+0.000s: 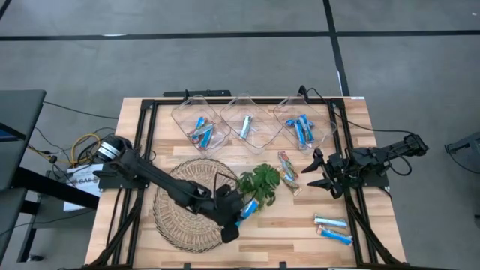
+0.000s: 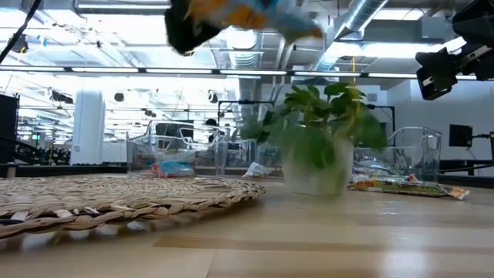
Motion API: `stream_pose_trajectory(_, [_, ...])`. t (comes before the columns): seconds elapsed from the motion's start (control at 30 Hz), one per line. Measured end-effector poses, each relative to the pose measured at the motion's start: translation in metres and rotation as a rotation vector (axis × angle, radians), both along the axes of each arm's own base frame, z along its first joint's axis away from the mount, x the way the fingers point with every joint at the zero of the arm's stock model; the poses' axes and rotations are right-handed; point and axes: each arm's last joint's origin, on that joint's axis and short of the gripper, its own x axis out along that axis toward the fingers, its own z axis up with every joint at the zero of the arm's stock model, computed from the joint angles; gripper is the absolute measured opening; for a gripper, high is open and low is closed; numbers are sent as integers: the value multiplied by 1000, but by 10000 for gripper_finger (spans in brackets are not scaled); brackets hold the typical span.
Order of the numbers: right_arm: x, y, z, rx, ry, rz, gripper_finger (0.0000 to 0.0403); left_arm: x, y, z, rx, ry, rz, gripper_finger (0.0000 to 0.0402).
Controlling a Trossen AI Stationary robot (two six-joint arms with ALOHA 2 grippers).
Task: Pick and place Granola Bars by type
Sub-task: Put the yellow granola bar into the middle transparent bin
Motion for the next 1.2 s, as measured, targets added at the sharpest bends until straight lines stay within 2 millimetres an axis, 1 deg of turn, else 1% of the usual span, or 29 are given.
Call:
stream_pose_trajectory(0.2, [0,0,0,0,0,0,232,1,18,23,62,-92,-45,58])
stream_pose_trajectory(0.3, [0,0,0,0,0,0,232,2,35,35,136,-147,-19,58])
stream_pose_trajectory(0.4, [0,0,0,0,0,0,232,4,56,46,223,-183,29,59])
stream_pose_trajectory(0.57, [0,0,0,0,0,0,232,7,99,62,328,-226,101,59])
stream_pose_trajectory(0.67, [0,0,0,0,0,0,232,10,126,66,383,-231,138,59])
stream_pose_trajectory(0.8, [0,0,0,0,0,0,232,13,163,68,458,-215,194,59])
stream_pose_trajectory(0.93, [0,0,0,0,0,0,232,11,202,68,515,-185,263,59])
stream_pose_trajectory(1.1, [0,0,0,0,0,0,232,4,250,68,580,-138,354,59])
stream_pose_trajectory(1.2, [0,0,0,0,0,0,232,-3,276,67,606,-110,408,59])
